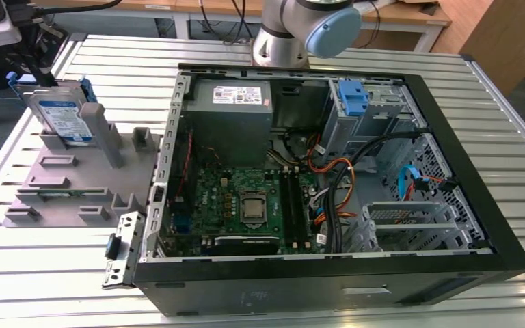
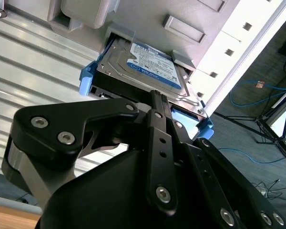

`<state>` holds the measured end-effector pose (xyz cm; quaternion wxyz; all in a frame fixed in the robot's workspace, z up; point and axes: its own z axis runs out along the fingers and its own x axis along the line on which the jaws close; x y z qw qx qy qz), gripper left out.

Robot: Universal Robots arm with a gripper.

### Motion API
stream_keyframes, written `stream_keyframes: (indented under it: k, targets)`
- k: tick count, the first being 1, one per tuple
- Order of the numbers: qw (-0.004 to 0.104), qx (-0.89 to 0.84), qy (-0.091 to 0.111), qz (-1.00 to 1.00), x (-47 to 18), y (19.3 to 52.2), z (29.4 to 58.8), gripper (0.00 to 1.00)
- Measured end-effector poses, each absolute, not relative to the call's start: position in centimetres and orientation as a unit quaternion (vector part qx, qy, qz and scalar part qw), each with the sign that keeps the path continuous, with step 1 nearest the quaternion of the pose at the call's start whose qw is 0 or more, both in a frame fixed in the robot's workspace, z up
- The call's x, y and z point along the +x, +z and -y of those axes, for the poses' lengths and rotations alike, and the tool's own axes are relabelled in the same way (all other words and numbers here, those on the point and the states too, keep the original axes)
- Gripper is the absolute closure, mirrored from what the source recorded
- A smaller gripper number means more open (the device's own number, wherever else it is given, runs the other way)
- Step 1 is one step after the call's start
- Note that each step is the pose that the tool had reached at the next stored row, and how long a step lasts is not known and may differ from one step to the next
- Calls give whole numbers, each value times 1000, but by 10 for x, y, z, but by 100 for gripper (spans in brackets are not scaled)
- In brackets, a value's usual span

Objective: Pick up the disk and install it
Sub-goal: 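Pick up the disk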

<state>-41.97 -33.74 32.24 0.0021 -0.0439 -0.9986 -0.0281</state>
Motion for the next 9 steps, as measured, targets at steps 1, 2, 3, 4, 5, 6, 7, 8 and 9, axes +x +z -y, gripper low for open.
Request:
stream_keyframes:
  k: [1, 2, 3, 4, 5, 6, 7, 8, 9]
  targets:
    - [1, -44, -29, 999, -420, 323, 337, 89]
    - [-1, -44, -30, 999, -420, 323, 338, 89]
    - [-2, -44, -30, 999, -421, 325, 338, 89]
    - [-2, -44, -30, 999, -421, 327, 338, 89]
    - [-1, -44, -30, 999, -421, 332, 338, 89]
    - [-1, -44, -30, 999, -421, 335, 338, 89]
    - [-1, -44, -30, 999, -421, 337, 338, 89]
    - [-1, -44, -30, 999, -421, 337, 338, 89]
    - [-1, -44, -30, 999, -421, 337, 338, 89]
